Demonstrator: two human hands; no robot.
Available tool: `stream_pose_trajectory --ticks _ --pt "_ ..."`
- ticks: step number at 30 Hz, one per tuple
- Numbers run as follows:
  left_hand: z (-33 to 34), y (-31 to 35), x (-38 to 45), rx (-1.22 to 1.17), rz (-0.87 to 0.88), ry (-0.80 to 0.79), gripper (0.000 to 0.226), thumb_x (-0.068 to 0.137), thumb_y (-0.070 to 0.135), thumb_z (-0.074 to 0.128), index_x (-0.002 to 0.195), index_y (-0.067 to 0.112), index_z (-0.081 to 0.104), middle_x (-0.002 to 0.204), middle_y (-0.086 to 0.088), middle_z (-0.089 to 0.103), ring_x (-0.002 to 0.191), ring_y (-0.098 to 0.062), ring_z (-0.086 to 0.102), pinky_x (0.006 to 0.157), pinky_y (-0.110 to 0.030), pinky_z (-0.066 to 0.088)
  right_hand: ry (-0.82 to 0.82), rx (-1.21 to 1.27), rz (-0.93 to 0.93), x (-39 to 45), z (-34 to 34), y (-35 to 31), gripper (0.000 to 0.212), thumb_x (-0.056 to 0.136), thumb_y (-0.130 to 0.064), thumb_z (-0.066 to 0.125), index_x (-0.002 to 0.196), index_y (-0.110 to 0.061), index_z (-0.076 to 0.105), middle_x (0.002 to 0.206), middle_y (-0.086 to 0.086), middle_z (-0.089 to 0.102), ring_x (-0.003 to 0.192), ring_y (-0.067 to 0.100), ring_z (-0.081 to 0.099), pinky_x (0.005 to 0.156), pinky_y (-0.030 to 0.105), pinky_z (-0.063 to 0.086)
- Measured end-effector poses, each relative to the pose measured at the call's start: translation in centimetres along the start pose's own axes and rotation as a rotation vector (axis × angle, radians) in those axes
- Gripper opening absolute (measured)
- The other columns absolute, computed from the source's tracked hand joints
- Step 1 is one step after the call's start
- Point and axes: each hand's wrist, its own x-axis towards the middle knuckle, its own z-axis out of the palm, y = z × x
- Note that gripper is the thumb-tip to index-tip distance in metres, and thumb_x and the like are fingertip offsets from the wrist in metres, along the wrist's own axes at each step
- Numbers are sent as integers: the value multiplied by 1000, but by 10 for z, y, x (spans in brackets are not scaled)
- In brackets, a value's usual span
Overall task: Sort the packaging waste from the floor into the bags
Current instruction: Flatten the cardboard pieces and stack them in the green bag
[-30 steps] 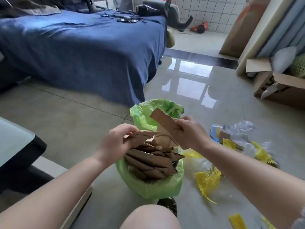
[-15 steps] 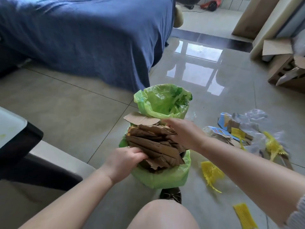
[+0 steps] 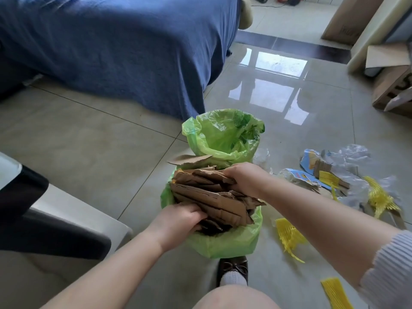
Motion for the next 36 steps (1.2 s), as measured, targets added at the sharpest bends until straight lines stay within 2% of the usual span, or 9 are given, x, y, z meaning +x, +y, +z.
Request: stream_pose_trajectory --ticks 4,8,15,22,24,28,30,33,36 --pt "-43 0 -11 -99 98 245 21 86 35 60 97 20 68 90 5 70 75 -15 65 61 -23 51 -40 125 -2 -7 -13 2 39 83 -30 64 121 -23 59 117 -1 64 106 21 59 91 36 49" --pt "-88 -14 6 -244 -64 494 16 87 25 60 88 13 71 83 5 69 72 -10 63 64 -28 53 19 240 6 -13 -32 4 42 83 -36 65 123 -24 59 123 -3 62 111 15 58 95 27 45" --pt "-97 -45 32 -466 -398 570 14 86 23 59 90 15 70 80 9 67 77 -10 61 64 -14 49 175 389 14 -15 -46 12 25 85 -25 65 109 -23 67 112 -2 67 102 11 61 94 30 49" --pt "-83 -92 51 -538 -594 564 8 89 22 60 87 23 68 78 13 68 75 -8 63 69 -23 51 203 451 -75 37 -50 14 16 84 -26 66 100 -28 69 100 -9 67 95 7 63 82 22 48" --pt "-72 -107 53 -554 -646 563 8 89 23 60 88 22 68 78 11 69 75 -8 64 69 -23 52 202 450 -120 63 -50 10 17 84 -24 66 100 -26 69 97 -11 67 93 5 63 78 13 45" --pt "-35 -138 56 -554 -743 391 9 87 20 62 94 22 67 86 8 67 81 -10 62 76 -22 51 227 561 -146 104 -43 0 14 84 -22 65 95 -31 68 92 -18 67 85 -6 62 72 -1 41" --pt "-9 -156 59 -543 -752 195 18 85 18 63 104 19 65 98 3 67 90 -12 61 86 -29 51 206 600 -158 119 -37 -2 14 84 -21 66 92 -32 67 90 -22 67 82 -8 62 71 -1 40" --pt "41 -180 67 -324 -734 -152 43 84 25 65 126 20 53 128 -1 55 116 -17 51 96 -28 40 164 606 -180 139 -32 1 15 84 -21 66 88 -36 66 86 -24 66 79 -13 59 71 -1 40" --pt "89 -194 70 -138 -688 -326 58 86 24 61 138 24 36 143 -2 40 130 -24 38 106 -39 36 154 607 -207 153 -34 5 21 84 -22 65 84 -43 63 86 -24 67 82 -12 60 71 5 43"
